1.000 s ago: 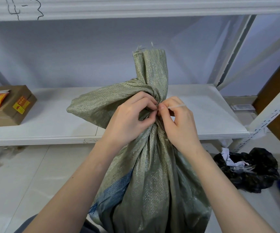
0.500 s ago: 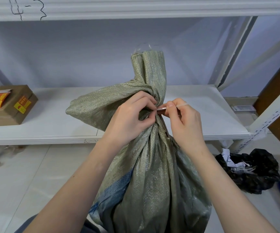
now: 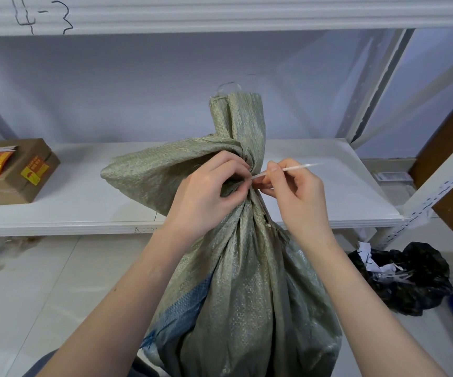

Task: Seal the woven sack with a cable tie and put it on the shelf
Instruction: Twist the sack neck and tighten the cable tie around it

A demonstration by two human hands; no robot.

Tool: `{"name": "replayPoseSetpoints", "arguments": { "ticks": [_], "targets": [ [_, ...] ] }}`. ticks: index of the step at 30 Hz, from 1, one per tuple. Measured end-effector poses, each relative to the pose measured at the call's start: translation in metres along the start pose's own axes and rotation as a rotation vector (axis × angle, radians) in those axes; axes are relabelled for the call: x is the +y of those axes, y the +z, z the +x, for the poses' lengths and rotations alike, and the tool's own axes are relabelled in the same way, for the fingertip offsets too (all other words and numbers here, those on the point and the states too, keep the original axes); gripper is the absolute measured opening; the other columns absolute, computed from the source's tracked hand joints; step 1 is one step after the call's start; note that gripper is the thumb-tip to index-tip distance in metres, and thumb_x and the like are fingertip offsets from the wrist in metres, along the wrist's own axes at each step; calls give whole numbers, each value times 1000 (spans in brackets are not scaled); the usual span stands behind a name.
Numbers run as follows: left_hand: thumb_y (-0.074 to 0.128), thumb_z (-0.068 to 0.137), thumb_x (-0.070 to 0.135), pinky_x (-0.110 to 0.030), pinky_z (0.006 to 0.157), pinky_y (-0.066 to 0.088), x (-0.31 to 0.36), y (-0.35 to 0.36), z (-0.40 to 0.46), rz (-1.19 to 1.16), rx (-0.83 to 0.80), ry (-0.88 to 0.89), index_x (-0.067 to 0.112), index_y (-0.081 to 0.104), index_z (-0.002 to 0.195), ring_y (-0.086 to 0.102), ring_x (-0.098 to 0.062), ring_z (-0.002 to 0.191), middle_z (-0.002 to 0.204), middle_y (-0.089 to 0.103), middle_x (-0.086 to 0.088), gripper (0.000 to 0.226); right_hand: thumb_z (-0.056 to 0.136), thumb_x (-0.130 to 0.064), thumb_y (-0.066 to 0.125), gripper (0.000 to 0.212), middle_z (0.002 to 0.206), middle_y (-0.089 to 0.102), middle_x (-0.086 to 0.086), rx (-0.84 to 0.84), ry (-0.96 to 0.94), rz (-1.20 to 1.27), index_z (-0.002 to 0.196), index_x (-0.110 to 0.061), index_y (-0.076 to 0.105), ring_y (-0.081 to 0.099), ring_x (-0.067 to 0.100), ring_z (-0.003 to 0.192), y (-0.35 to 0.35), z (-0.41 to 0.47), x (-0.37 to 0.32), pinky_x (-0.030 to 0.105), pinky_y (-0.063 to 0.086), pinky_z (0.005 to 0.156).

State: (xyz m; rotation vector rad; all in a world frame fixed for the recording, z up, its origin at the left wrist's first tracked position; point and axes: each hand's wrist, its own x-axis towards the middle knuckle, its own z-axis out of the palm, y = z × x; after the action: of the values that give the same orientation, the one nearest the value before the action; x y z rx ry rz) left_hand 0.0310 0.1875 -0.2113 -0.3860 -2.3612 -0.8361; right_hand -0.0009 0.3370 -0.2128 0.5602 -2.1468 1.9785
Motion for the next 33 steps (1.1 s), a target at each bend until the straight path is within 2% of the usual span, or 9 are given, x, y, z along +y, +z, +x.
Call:
{"name": "replayPoseSetpoints", "arguments": {
  "ticks": [5,10,13,16,20,23,25,28,33],
  "targets": [
    [64,86,27,-40,71,53,-3,-2,2,52,-29,-81,24,71,94,61,-7,90,97,62,13,11,81,-26,66,14,76,68,0,-46,46,-1,72,-19,59,70,22,77,-1,0,-5,51,56,76],
    [64,86,32,-39,76,54,-3,-4,1,63,-87,-165,31,65,106,61,-6,96,105,60,16,21,76,-13,72,32,95,64,-1,-40,2,17,100,-19,52,65,8,83,-10,1,-16,19,51,69],
    [64,87,33,-39,84,53,-1,-10,2,78,-109,-165,32,60,116,58,-6,105,113,59,18,29,76,-17,73,44,108,63,-3,-18,-50,-47,113,-25,49,60,7,104,-22,5,-27,25,48,86],
    [60,89,28,-37,87,52,4,-17,4,50,-91,-152,30,60,116,58,-4,106,113,60,18,27,80,-19,69,41,120,61,-10,-9,-132,-204,118,-22,53,52,-3,114,-34,10,-42,21,39,99],
    [58,90,13,-31,77,54,19,-31,13,-60,-14,-109,24,64,113,62,-3,94,107,64,13,26,83,-21,65,39,124,57,-12,-19,-223,-333,121,-23,55,47,-5,118,-43,21,-63,8,32,100],
    [56,92,14,-24,88,51,30,-46,30,-66,62,-26,20,64,118,58,-1,110,122,61,10,28,85,-20,63,37,123,55,-14,-44,-309,-396,121,-24,54,44,-7,117,-41,33,-83,2,28,97],
    [52,91,22,-18,100,40,34,-59,46,10,105,31,20,62,122,52,-4,121,131,57,7,33,87,-20,61,39,126,53,-15,-60,-357,-424,124,-23,52,41,-7,119,-39,44,-99,1,25,97],
    [50,89,25,-6,105,22,39,-83,75,149,129,115,18,55,129,43,-10,128,140,48,6,40,88,-20,58,45,132,45,-18,-95,-398,-467,131,-27,46,35,-5,126,-40,62,-121,1,21,101],
    [57,91,25,-18,108,21,41,-110,134,346,62,170,18,41,140,34,-17,136,150,38,-1,52,89,-18,56,50,139,40,-14,-115,-490,-600,135,-28,40,31,0,129,-46,106,-150,15,21,107]
  ]
}}
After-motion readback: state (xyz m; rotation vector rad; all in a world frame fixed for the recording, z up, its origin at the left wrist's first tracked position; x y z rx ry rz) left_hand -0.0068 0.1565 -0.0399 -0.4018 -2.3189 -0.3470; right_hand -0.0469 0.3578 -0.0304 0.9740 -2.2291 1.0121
